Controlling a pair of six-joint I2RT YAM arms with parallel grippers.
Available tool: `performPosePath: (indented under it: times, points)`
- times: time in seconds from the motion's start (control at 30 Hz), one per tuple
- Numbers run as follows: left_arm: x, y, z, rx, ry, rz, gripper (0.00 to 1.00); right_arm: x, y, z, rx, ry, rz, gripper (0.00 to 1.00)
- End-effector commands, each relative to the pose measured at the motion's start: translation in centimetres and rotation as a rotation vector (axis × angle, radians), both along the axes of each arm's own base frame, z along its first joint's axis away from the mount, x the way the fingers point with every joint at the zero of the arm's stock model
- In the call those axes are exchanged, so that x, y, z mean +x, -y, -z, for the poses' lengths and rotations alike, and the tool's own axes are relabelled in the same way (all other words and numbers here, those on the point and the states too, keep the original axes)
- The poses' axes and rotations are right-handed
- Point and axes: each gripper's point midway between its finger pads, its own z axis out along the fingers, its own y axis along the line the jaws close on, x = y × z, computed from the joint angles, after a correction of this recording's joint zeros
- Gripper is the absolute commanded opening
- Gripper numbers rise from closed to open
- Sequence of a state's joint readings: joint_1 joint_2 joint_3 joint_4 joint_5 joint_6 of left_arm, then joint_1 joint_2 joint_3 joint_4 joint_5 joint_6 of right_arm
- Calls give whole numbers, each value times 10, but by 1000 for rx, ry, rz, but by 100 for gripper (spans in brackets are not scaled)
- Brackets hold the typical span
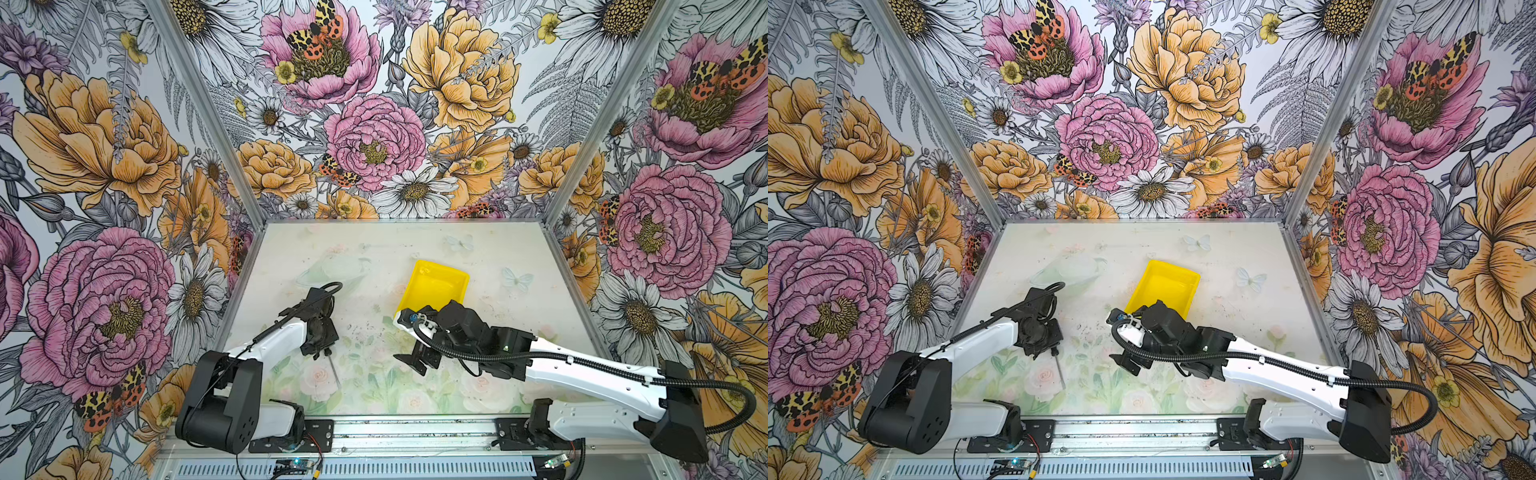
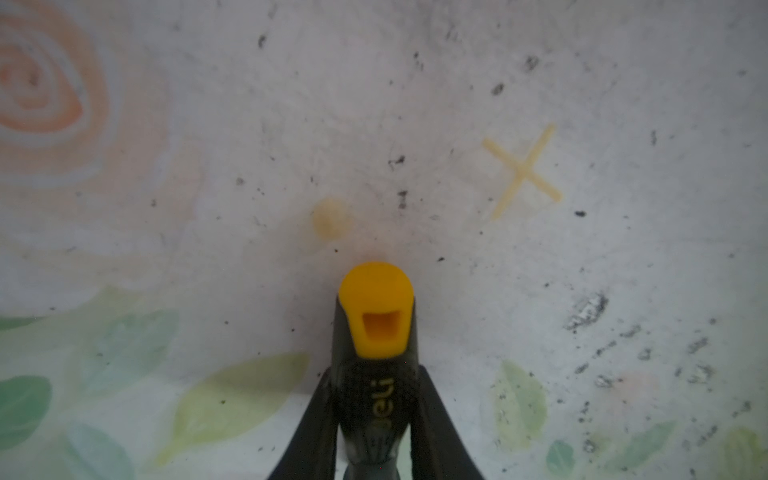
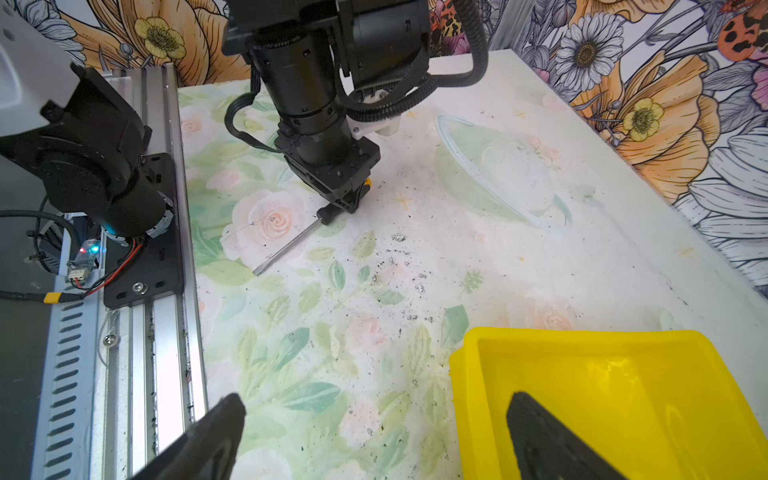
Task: Put the screwdriver in the bin
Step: 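Lift the screwdriver with the left gripper and carry it over the yellow bin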
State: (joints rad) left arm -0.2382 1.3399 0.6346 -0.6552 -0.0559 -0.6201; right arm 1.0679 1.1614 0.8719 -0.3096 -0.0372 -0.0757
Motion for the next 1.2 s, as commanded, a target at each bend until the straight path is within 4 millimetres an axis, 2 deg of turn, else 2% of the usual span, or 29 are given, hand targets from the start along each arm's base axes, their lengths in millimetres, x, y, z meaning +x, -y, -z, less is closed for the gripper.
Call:
performPosePath:
  times: [0.0,0.13,0.27,0.5,0.83,0.97,1.0,1.17]
  points:
    - [-1,0,3,16,-4,8,11,3,7,-12,42,19,50,99]
    - [0,4,0,5,9,4,0,3,16,-21,83,18,92,100]
    - [8,13,-14,-8,61,13,0,6,28,-27,122,23,147,99]
    - [30,39,-51,-49,171,54,0,20,58,-42,214,24,270,99]
    - [70,108,-115,-89,318,210,0,49,118,-48,325,28,498,99]
    - [86,143,-141,-112,372,290,0,50,130,-49,353,32,543,99]
    - [91,152,-147,-117,385,308,0,56,139,-47,353,36,582,99]
    - [112,191,-172,-145,436,371,0,60,152,-43,384,17,647,99]
